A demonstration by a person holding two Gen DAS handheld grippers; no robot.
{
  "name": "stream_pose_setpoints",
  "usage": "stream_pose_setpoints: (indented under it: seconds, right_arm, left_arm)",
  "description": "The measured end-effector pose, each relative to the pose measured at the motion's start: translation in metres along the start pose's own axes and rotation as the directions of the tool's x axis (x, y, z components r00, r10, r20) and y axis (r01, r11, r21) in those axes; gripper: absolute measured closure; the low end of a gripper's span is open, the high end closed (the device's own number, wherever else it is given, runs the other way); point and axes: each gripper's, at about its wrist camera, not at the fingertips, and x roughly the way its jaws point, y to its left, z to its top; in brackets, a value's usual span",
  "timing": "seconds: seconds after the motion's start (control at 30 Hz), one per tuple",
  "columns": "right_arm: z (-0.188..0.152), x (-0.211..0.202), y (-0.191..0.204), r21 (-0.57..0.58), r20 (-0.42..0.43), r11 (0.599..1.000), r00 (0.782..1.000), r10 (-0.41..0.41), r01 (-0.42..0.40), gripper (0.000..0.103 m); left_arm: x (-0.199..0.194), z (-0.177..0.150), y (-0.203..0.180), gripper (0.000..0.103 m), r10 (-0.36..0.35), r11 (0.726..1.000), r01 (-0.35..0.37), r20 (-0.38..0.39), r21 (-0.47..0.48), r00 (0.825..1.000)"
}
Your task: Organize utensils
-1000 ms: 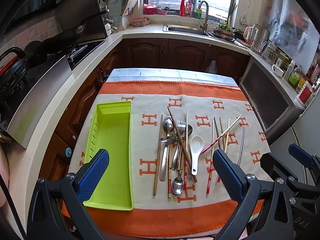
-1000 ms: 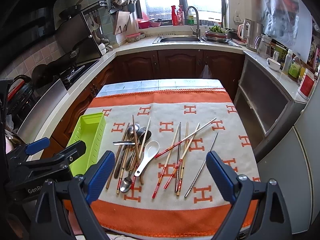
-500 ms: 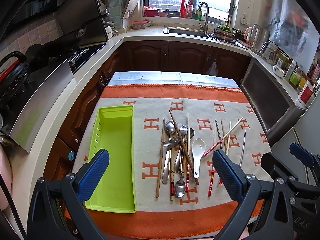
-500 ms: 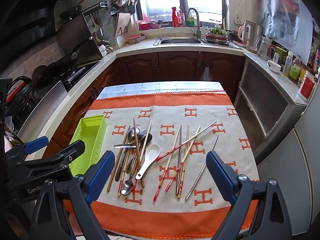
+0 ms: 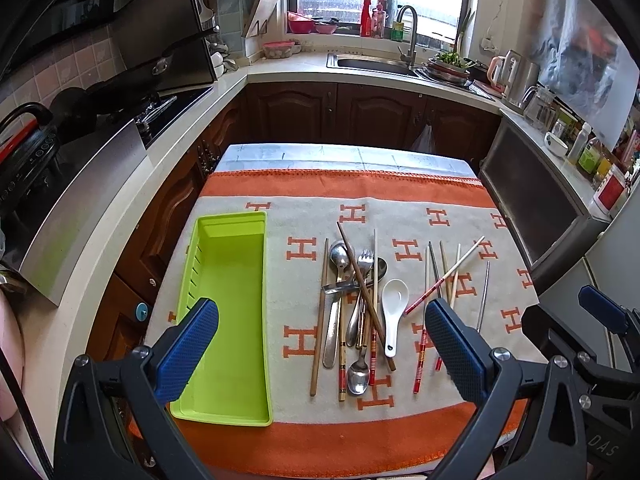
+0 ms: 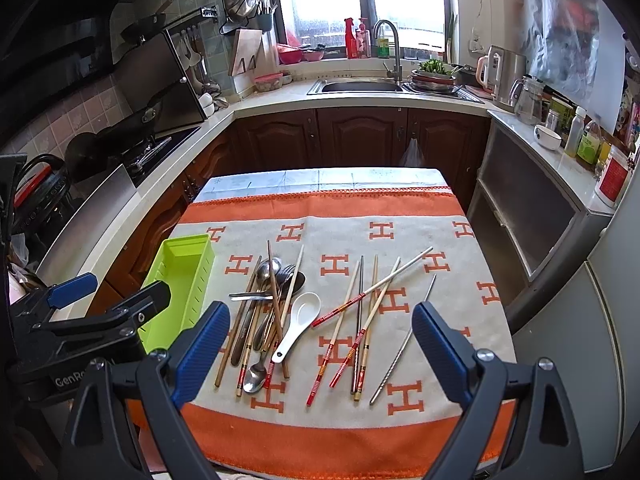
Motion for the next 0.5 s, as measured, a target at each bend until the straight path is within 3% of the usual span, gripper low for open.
stream_pose_setpoints:
  seconds: [0.5]
  right_arm:
    - [-0.0025,0.0011,0.0018,0.001,0.000,1.000,1.000,0.005,-0.005,0.010]
  left_arm:
    - [0.0040,0.0001,0.0006,0.001,0.003,1.000,-0.003,-0.017,-0.001,1.000]
